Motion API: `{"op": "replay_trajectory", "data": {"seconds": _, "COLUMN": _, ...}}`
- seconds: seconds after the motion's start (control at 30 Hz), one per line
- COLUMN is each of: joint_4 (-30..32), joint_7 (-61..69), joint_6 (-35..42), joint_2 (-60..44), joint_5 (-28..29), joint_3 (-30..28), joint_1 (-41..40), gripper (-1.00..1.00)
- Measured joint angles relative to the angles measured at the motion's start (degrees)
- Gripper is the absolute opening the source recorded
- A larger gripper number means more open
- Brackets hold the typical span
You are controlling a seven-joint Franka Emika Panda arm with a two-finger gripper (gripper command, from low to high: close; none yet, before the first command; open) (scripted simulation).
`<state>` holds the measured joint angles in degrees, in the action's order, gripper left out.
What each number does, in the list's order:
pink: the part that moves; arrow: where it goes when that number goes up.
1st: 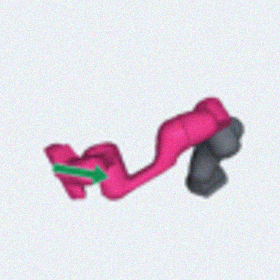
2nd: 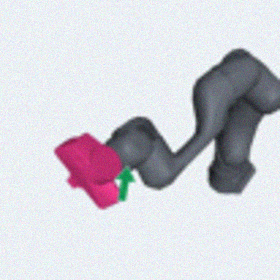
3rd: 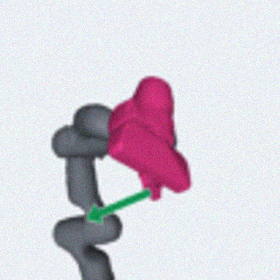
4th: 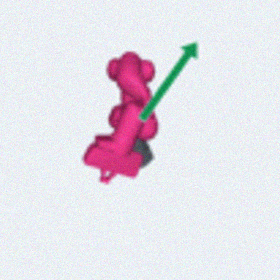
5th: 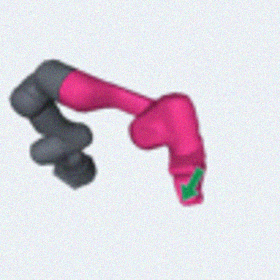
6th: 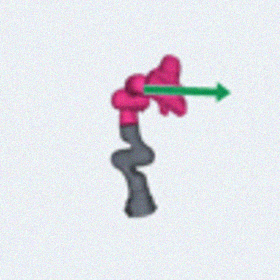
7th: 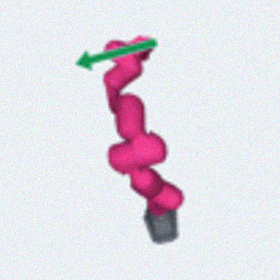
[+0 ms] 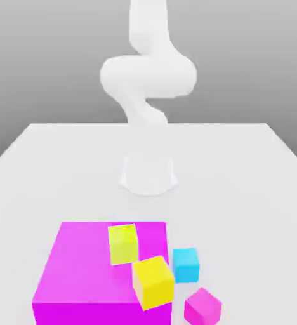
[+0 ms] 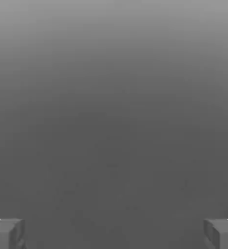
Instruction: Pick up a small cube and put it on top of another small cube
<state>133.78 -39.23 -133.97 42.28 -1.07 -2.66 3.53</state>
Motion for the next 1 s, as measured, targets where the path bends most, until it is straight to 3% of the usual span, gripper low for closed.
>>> {"op": "replay_trajectory", "data": {"seconds": 0.57, "joint_4": 13.54, "joint_7": 45.55, "joint_6": -14.68, "joint_2": -24.87, "joint_5": -8.16, "joint_3": -13.56, "joint_1": 20.71, "gripper": 0.00}}
{"op": "replay_trajectory", "data": {"seconds": 0.83, "joint_4": 19.85, "joint_7": 65.51, "joint_6": -21.60, "joint_2": -36.10, "joint_5": -10.18, "joint_3": -14.71, "joint_1": 25.51, "gripper": 0.00}}
{"op": "replay_trajectory", "data": {"seconds": 1.0, "joint_4": 23.95, "joint_7": 74.66, "joint_6": -26.25, "joint_2": -42.25, "joint_5": -6.78, "joint_3": -14.40, "joint_1": 26.75, "gripper": 0.00}}
